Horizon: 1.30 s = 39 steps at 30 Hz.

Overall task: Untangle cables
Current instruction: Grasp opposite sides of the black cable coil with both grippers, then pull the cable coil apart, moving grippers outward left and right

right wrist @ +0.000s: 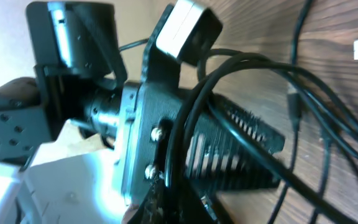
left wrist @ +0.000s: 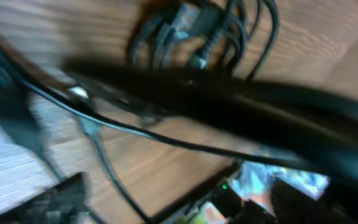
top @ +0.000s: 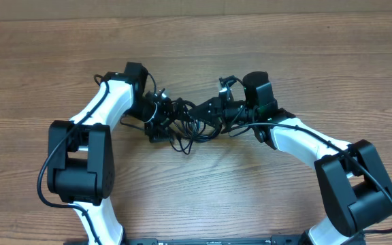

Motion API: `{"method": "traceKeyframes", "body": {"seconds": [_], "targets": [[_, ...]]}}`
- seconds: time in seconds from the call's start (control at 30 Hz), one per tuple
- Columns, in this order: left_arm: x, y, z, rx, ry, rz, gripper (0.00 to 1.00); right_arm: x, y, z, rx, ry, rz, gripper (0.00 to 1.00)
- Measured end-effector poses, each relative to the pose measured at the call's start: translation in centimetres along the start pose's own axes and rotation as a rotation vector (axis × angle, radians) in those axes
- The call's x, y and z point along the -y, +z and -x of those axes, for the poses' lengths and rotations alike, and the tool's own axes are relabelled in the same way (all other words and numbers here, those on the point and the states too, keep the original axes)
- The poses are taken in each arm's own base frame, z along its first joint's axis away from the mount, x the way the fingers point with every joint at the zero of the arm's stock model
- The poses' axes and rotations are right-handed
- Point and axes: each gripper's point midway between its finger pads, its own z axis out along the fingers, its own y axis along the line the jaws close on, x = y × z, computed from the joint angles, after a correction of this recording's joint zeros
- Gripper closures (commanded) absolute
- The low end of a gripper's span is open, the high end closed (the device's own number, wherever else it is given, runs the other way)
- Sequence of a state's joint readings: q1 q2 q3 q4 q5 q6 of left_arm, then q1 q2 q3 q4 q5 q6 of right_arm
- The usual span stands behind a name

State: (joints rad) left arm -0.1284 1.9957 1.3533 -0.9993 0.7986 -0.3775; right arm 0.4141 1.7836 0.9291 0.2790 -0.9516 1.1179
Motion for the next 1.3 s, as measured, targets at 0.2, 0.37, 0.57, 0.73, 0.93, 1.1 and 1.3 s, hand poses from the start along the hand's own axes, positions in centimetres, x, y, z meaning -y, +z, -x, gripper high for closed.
{"method": "traceKeyframes", "body": {"seconds": [0.2, 0.37, 0.57, 0.73, 0.93, 1.1, 1.3], "targets": [[-2.6, -0.3, 1.2, 0.069, -0.033, 0.15, 0.38, -4.5, -0.9, 0.4, -0.024, -0.086, 0.164, 0.96], [-3.9, -0.4, 1.8, 0.111, -0.037, 0.246, 0.47, -8.9, -3.3, 0.1, -0.06, -0.208, 0.318, 0.96], [-4.6, -0.6, 2.3, 0.137, -0.048, 0.285, 0.37, -12.9, -5.6, -1.8, -0.107, -0.301, 0.425, 0.96], [-4.9, -0.7, 2.0, 0.128, -0.058, 0.3, 0.35, -15.7, -7.5, -3.5, -0.122, -0.339, 0.456, 0.96], [-3.0, -0.8, 1.1, 0.06, -0.001, 0.156, 0.34, -17.9, -11.5, -3.1, -0.032, -0.424, 0.47, 0.96], [-2.2, -3.4, 1.9, 0.072, -0.012, 0.036, 0.3, -13.5, -11.4, 0.7, 0.041, -0.236, 0.333, 0.96], [-5.0, -6.2, 1.9, 0.085, -0.129, 0.062, 0.7, -2.4, -10.2, 3.6, 0.191, 0.042, 0.0, 0.96]]}}
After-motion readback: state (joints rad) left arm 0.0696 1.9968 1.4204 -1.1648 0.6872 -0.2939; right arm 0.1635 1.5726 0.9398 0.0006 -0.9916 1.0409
